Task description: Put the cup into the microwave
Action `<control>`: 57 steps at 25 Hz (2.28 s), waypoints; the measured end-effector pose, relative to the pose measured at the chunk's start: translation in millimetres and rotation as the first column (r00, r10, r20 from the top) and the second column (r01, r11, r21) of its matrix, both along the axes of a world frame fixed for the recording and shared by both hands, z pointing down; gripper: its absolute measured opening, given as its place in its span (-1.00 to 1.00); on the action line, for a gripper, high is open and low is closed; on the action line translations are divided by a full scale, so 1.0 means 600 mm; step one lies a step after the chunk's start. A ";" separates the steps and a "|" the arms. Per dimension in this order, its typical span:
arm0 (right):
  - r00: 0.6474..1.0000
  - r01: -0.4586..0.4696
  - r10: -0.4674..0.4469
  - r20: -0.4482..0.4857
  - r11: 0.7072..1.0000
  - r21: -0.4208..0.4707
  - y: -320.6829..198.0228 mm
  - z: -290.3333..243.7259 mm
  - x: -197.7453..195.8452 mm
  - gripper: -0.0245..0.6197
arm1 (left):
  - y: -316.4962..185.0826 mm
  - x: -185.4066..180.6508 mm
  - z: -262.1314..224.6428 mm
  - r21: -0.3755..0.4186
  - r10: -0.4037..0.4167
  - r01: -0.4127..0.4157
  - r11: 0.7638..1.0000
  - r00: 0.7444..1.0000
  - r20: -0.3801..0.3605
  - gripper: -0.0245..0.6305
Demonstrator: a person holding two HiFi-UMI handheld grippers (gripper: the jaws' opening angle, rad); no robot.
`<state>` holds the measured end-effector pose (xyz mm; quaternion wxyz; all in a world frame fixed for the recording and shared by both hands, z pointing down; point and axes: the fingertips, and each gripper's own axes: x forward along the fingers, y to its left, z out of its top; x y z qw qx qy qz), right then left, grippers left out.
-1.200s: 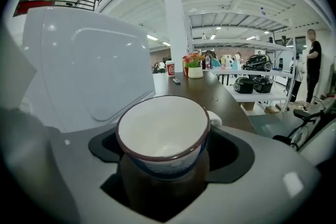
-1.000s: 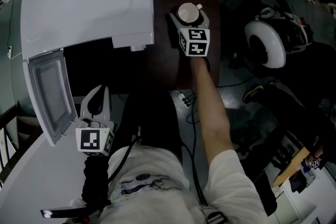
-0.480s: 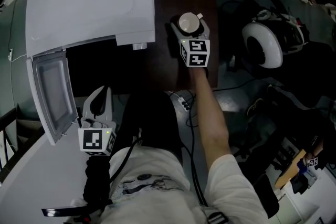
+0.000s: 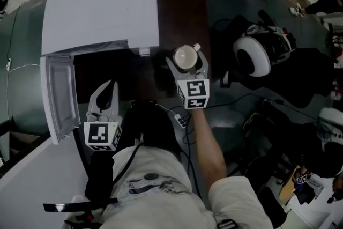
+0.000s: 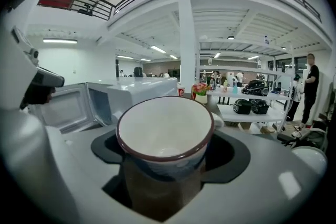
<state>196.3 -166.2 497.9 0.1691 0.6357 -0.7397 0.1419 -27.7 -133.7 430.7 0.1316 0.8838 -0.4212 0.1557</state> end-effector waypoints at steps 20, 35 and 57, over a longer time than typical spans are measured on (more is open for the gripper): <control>0.942 0.323 -0.320 0.101 0.947 -0.005 0.025 -0.034 -0.284 0.35 | -0.024 -0.086 0.045 0.023 -0.205 0.205 0.978 0.978 -0.030 -0.93; 0.902 0.422 -0.417 0.110 0.906 -0.026 -0.126 0.068 -0.469 0.35 | -0.080 -0.210 0.205 -0.182 -0.268 0.270 0.946 0.963 0.034 -0.93; 0.960 0.261 -0.263 0.092 0.965 0.036 -0.312 0.122 -0.459 0.35 | -0.111 -0.229 0.263 -0.271 -0.241 0.257 0.928 0.966 0.091 -0.93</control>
